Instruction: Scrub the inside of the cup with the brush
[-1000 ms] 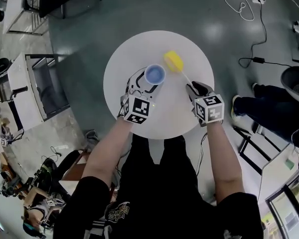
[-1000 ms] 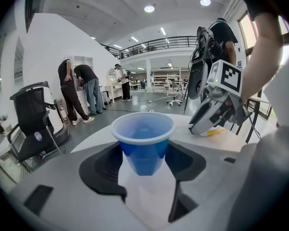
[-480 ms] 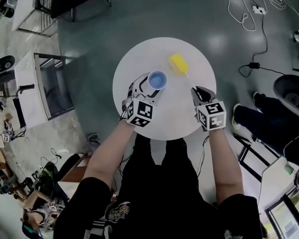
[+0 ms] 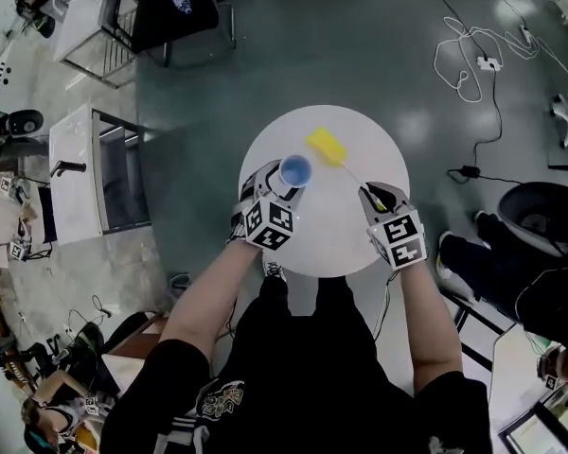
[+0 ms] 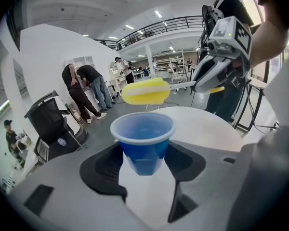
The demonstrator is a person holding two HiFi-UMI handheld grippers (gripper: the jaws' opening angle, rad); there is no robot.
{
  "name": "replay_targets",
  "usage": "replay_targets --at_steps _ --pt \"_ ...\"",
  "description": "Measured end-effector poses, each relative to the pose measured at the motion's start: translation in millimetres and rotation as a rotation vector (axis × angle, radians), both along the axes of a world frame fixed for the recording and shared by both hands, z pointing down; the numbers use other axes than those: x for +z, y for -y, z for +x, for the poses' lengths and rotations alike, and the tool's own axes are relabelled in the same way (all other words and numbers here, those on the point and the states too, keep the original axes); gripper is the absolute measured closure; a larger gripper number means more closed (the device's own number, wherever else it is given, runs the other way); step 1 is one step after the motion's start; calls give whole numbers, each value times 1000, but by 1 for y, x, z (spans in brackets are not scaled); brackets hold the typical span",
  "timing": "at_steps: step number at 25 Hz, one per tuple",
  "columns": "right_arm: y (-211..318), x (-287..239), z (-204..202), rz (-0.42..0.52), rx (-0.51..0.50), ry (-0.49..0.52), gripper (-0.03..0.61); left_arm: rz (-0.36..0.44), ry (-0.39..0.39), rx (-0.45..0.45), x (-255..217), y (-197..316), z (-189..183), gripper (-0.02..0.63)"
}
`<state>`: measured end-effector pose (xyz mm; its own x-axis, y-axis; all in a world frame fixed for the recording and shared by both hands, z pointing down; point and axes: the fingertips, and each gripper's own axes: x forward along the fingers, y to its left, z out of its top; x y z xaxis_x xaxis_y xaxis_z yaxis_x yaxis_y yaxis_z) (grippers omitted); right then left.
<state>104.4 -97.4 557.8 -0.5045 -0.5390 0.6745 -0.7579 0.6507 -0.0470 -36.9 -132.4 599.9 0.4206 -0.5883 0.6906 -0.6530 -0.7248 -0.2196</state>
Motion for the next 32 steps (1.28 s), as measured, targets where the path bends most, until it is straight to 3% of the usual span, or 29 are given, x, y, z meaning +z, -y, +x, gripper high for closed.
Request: replay_targets --at_steps 4,9,18,24,28,32 --pt "-15 -28 -24 76 -184 -130 531 13 77 2 -14 -7 -20 345" --pt "-34 -51 -42 203 -407 -386 531 44 160 30 -29 -21 -34 345" --pt "-40 -84 -78 551 -799 -891 531 3 269 130 -32 -45 -50 351" --pt "-57 -96 -103 748 -990 -1003 532 -40 338 264 -30 -57 -50 351" --pt "-59 -97 -100 880 -1195 -1243 532 -125 339 382 -32 -70 -39 353" --pt "-61 -97 -106 941 -1277 -1287 532 -308 304 496 -25 -88 -37 354"
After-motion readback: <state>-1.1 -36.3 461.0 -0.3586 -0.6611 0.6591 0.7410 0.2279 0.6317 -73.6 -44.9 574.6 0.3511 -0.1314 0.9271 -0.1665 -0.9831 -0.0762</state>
